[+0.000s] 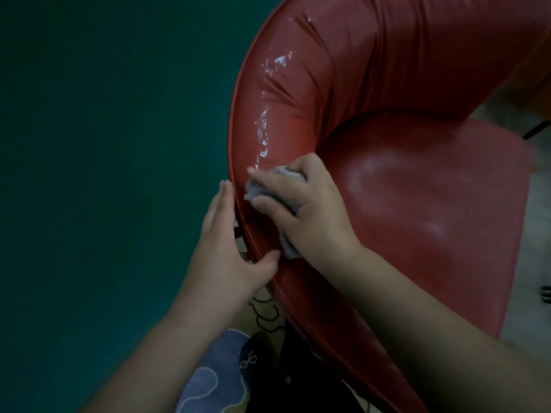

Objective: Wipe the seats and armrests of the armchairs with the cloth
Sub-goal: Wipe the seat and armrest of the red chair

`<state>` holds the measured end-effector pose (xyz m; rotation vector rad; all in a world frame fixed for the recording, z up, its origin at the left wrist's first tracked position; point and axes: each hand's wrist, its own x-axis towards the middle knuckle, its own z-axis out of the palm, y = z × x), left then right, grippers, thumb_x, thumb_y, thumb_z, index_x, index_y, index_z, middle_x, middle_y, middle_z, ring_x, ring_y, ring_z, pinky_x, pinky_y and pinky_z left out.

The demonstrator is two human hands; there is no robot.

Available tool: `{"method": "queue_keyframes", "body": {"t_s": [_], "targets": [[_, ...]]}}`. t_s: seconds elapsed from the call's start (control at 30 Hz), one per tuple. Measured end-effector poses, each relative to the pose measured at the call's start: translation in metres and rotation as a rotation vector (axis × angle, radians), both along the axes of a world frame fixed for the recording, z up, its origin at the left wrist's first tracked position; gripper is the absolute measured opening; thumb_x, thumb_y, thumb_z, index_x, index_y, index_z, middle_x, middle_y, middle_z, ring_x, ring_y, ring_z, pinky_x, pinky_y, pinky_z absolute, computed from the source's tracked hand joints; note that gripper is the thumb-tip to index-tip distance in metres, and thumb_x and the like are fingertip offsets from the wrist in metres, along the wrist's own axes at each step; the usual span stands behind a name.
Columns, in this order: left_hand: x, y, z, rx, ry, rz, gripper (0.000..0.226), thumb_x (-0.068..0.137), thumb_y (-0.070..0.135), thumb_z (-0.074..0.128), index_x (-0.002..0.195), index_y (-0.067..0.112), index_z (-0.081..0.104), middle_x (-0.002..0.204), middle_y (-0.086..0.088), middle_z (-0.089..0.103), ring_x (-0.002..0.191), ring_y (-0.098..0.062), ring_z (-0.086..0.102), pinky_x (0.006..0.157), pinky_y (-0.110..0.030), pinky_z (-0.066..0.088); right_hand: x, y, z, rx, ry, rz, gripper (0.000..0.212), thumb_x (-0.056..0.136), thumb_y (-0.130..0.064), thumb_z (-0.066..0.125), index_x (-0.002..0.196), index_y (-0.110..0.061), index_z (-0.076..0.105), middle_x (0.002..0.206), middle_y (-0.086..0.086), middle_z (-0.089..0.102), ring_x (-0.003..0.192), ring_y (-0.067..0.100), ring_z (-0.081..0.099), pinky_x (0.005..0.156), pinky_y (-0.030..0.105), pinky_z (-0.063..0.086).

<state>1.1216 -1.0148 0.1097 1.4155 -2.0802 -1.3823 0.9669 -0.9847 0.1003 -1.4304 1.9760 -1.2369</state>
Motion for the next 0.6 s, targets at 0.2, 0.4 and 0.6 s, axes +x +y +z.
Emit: {"method": "queue_keyframes", "body": {"t_s": [0.2, 0.4, 0.6], "targets": [[-0.004, 0.002, 0.005, -0.005, -0.044, 0.013, 0.114, 0.07, 0.031, 0.081, 0.152, 0.04, 0.003, 0.153, 0.032, 0.008, 0.141, -0.009, 0.03, 0.108, -0.04, 0.041, -0.04, 0.031, -0.017, 0.191, -0.112, -0.278, 0.034, 0.087, -0.016, 0.068, 0.118, -0.028, 0.065, 0.093, 0.0, 0.046, 0.081, -0.001, 0.049, 0.08, 0.001, 0.033], [-0.009, 0.003, 0.007, -0.062, -0.097, 0.013, 0.11, 0.069, 0.024, 0.078, 0.154, 0.03, 0.008, 0.156, 0.016, 0.016, 0.141, -0.009, 0.031, 0.105, -0.04, 0.044, 0.0, 0.011, -0.003, -0.041, 0.062, 0.08, 0.033, 0.088, -0.039, 0.061, 0.118, -0.029, 0.067, 0.104, 0.002, 0.051, 0.098, 0.009, 0.053, 0.089, 0.019, 0.043], [-0.009, -0.001, 0.012, 0.022, -0.081, 0.001, 0.113, 0.07, 0.035, 0.079, 0.152, 0.041, 0.001, 0.152, 0.035, 0.007, 0.14, -0.01, 0.033, 0.107, -0.041, 0.042, -0.042, 0.033, -0.018, 0.125, -0.057, -0.171, 0.037, 0.084, -0.016, 0.071, 0.117, -0.03, 0.063, 0.1, 0.002, 0.049, 0.093, 0.01, 0.054, 0.085, 0.002, 0.035]]}}
